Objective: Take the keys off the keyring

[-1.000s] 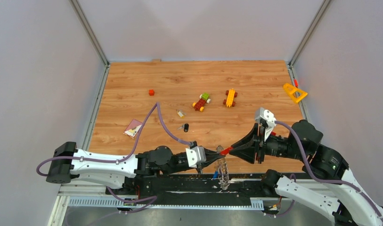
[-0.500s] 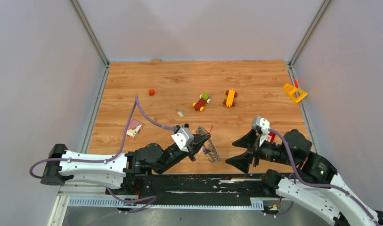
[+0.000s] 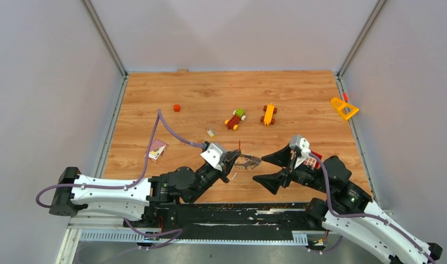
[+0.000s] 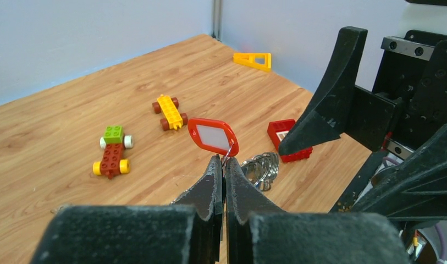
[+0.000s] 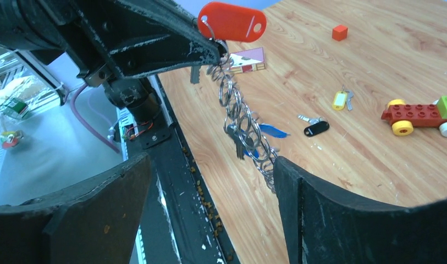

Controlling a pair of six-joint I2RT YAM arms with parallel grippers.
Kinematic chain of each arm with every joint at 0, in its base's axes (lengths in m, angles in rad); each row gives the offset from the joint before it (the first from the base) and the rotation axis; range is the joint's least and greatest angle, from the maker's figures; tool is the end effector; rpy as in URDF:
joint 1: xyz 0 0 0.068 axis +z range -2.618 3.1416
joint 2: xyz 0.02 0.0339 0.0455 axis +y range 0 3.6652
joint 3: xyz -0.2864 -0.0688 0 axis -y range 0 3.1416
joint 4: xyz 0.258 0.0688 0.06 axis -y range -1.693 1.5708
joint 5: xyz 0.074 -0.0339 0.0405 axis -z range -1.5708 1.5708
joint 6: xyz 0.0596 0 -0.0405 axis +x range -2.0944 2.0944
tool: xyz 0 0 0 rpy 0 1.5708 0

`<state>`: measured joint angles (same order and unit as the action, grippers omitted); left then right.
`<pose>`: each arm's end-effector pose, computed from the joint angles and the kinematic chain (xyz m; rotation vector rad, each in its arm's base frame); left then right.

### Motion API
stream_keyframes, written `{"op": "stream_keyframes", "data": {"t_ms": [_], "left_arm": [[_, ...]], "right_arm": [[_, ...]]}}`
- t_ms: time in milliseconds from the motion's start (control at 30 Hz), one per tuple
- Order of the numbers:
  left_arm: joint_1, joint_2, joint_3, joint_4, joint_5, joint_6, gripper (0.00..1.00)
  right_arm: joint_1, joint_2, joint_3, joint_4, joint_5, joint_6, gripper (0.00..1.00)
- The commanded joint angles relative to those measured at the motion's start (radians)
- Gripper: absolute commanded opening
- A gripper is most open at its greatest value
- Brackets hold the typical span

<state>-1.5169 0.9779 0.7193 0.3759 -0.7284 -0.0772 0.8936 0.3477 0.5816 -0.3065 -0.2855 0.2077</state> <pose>0.0527 -0.2399 0.3569 0.4738 1.4550 -0.7568 0.0613 0.1030 0.3197 -0.8032 1.5586 1.0585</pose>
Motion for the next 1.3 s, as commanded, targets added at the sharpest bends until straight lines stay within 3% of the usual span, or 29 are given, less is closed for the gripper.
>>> {"op": "stream_keyframes", "data": {"t_ms": [0, 333, 800, 1133, 1267], "left_arm": [[-0.003, -0.004, 0.063, 0.061, -0.028, -0.019, 0.00], [-0.003, -0.038, 0.072, 0.037, 0.049, 0.003, 0.00], [-0.003, -0.108, 0.064, 0.040, 0.077, -0.001, 0.00], [-0.002, -0.170, 0.031, 0.073, 0.080, -0.010, 0.00], [-0.003, -0.185, 0.021, 0.089, 0.082, -0.012, 0.00]], "right_arm": [[0.005, 0.047, -0.011, 0.149, 0.054, -0.011, 0.80], [0.054, 0.198, 0.006, 0.194, 0.123, -0.102, 0.72], [0.113, 0.225, -0.035, 0.275, 0.092, -0.106, 0.39], [0.116, 0.214, -0.055, 0.380, 0.058, -0.119, 0.27], [0.116, 0.215, -0.065, 0.417, 0.016, -0.127, 0.28]]}}
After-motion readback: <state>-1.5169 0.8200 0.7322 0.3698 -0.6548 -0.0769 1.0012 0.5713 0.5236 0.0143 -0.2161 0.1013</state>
